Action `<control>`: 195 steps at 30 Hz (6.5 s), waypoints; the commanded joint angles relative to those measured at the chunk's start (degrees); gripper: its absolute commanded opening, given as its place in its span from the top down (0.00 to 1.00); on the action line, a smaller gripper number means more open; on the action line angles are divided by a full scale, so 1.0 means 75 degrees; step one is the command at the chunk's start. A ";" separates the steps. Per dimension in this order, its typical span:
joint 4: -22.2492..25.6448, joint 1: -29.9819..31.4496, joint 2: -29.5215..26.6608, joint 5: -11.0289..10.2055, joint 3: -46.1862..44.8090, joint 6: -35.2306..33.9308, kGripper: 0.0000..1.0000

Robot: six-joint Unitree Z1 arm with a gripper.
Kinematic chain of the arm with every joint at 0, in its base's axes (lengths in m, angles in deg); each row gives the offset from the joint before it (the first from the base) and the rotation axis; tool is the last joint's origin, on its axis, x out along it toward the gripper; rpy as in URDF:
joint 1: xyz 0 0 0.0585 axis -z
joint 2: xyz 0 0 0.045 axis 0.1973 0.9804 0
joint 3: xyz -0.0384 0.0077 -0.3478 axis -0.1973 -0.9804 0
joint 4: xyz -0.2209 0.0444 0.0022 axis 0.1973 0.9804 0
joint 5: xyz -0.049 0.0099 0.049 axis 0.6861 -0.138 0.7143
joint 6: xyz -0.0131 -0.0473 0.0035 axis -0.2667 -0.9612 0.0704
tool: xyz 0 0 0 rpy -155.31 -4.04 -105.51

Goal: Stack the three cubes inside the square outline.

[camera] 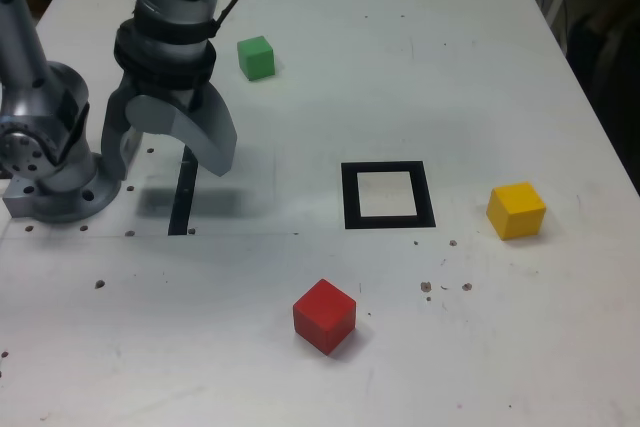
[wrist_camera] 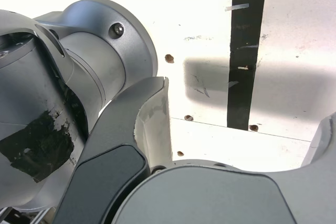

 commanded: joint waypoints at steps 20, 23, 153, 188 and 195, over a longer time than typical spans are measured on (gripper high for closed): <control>0.0444 0.1667 -0.0535 0.0070 0.0920 -0.1881 0.02; 0.0633 0.2513 -0.0275 0.0158 0.1479 -0.2206 0.02; 0.1022 0.1043 0.4237 -0.1133 0.6132 -0.0865 0.75; 0.1369 0.0887 0.4235 -0.1517 0.6586 -0.0393 0.01; 0.1974 0.1205 0.4082 -0.1631 0.8010 -0.0351 0.01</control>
